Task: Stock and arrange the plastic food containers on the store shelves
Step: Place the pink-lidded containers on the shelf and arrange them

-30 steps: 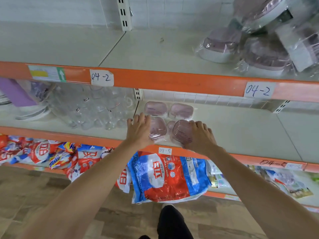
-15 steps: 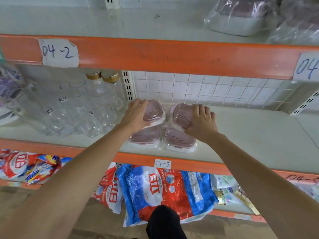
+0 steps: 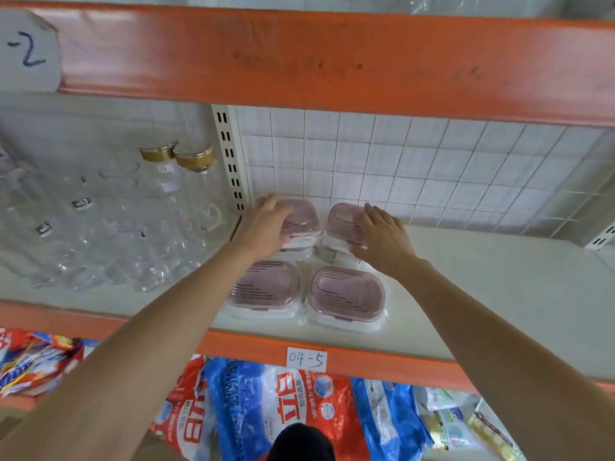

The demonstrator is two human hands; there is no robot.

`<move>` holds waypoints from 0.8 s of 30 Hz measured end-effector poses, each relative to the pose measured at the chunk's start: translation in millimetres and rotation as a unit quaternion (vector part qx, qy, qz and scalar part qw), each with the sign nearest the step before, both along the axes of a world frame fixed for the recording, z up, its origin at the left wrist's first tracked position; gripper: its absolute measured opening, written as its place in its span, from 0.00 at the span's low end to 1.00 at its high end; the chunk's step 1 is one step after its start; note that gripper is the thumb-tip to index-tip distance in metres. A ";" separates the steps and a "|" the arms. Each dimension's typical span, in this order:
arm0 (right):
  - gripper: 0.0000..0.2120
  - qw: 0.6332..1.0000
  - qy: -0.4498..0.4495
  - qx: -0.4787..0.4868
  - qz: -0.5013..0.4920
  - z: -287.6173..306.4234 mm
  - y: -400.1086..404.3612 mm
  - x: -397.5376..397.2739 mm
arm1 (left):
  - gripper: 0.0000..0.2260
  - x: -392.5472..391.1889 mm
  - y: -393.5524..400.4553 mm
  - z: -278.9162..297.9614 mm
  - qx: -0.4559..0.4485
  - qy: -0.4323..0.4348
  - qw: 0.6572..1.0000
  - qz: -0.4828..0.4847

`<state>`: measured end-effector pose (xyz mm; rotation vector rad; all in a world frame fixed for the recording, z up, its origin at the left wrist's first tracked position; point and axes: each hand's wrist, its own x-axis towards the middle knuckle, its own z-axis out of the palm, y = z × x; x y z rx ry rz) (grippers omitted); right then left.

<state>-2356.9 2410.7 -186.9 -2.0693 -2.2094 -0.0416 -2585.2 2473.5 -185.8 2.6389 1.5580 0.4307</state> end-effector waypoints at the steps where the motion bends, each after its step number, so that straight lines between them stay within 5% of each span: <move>1: 0.26 1.000 -0.009 0.021 -0.003 -2.1 -0.2 -2.5 | 0.23 -0.5 -2.8 -1.7 0.033 0.031 0.999 0.008; 4: 0.25 0.996 -0.066 0.064 -0.012 -6.4 -1.8 -12.5 | 0.19 0.6 -14.8 -7.5 0.078 0.094 0.992 0.023; 9: 0.28 0.995 -0.093 0.039 -0.014 -4.2 -11.7 -27.2 | 0.21 -1.4 -35.7 -0.9 0.037 0.071 0.997 -0.010; 24: 0.19 0.970 -0.148 -0.080 0.175 46.9 -85.4 -119.1 | 0.15 -71.4 -125.6 57.9 -0.072 0.175 0.980 -0.056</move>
